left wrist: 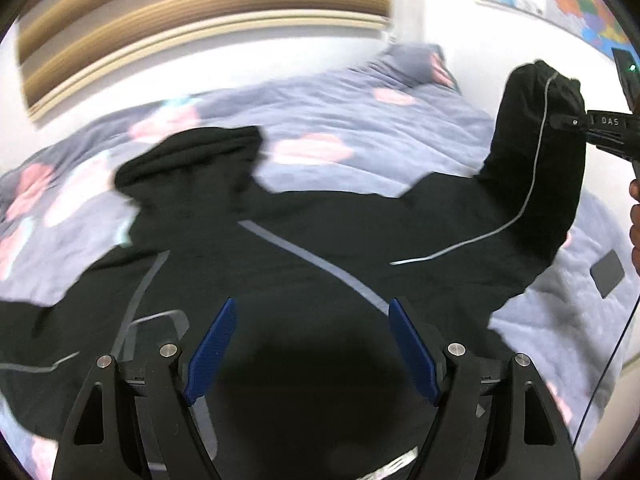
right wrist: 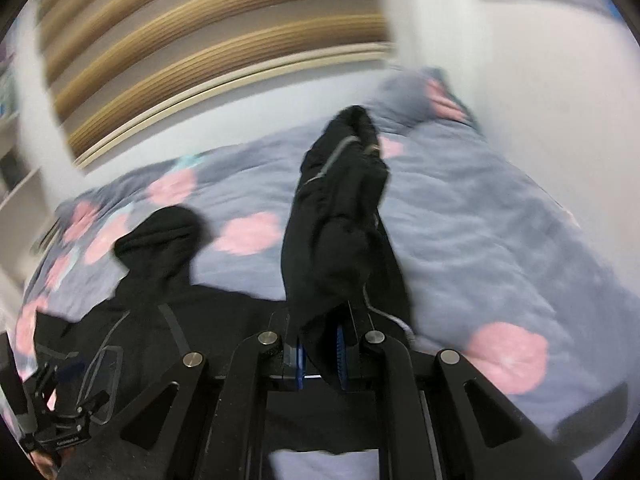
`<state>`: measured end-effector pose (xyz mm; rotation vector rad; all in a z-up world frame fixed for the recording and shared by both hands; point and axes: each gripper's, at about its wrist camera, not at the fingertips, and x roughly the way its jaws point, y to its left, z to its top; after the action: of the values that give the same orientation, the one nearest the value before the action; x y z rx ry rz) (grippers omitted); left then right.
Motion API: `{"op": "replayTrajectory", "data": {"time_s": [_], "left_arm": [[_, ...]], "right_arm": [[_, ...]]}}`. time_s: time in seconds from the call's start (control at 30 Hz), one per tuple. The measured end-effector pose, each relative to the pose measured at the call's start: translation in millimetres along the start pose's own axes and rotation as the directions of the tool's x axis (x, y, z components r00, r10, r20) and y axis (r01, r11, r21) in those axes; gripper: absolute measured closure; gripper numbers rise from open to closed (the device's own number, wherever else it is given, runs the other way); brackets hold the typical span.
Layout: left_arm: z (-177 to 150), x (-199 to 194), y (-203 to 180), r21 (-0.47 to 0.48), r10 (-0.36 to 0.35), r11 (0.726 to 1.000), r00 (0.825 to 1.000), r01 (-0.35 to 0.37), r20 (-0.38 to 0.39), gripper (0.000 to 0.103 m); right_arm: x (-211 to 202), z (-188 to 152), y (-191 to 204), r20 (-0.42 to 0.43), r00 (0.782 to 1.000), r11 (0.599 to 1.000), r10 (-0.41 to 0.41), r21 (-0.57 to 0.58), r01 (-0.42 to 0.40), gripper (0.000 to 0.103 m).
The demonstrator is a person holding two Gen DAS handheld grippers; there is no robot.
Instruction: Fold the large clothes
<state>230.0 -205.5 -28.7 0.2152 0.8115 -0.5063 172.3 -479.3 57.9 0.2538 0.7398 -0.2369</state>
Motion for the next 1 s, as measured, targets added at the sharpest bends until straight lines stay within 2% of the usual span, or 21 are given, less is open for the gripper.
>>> {"op": "replayTrajectory", "data": {"time_s": [0.1, 0.2, 0.37, 0.57, 0.67, 0.77, 0.87, 0.93, 1.0], "left_arm": [[-15.1, -23.2, 32.0, -0.031, 0.027, 0.999, 0.999, -0.026, 0.019, 0.024], [-30.6, -40.8, 53.5, -0.04, 0.085, 0.996, 0.996, -0.084, 0.033, 0.024], [-63.3, -63.9, 94.0, -0.074, 0.147, 0.987, 0.988, -0.144, 0.037, 0.023], [-104.1, -71.2, 142.8, -0.169, 0.183, 0.969, 0.983, -0.181, -0.005, 0.023], [-119.0, -68.5, 161.1, -0.2, 0.187, 0.961, 0.982, -0.189, -0.029, 0.023], [-130.1, -64.6, 175.2, -0.228, 0.191, 0.954, 0.98, -0.197, -0.048, 0.023], [-135.9, -62.5, 183.4, -0.248, 0.189, 0.948, 0.98, -0.197, -0.058, 0.023], [-134.9, -62.0, 185.8, -0.253, 0.185, 0.948, 0.981, -0.194, -0.059, 0.023], [-130.0, -59.3, 188.0, -0.258, 0.176, 0.948, 0.983, -0.184, -0.056, 0.023]], "right_arm": [[1.2, -6.2, 64.8, -0.023, 0.998, 0.995, 0.061, -0.079, -0.063, 0.088], [12.7, -18.7, 135.6, -0.052, 0.992, 0.979, 0.117, -0.163, -0.124, 0.088], [54.2, -55.7, 240.4, -0.153, 0.972, 0.944, 0.177, -0.253, -0.212, 0.088], [119.5, -127.1, 324.0, -0.3, 0.941, 0.903, 0.157, -0.341, -0.26, 0.088], [155.8, -166.7, 351.5, -0.394, 0.91, 0.888, 0.128, -0.364, -0.282, 0.087], [175.0, -192.6, 364.3, -0.408, 0.911, 0.867, 0.052, -0.435, -0.244, 0.084], [175.3, -197.5, 368.9, -0.415, 0.909, 0.845, 0.036, -0.473, -0.249, 0.074], [164.0, -192.1, 362.1, -0.445, 0.891, 0.843, 0.094, -0.441, -0.309, 0.049], [144.0, -181.3, 351.8, -0.447, 0.877, 0.842, 0.175, -0.394, -0.369, 0.039]]}}
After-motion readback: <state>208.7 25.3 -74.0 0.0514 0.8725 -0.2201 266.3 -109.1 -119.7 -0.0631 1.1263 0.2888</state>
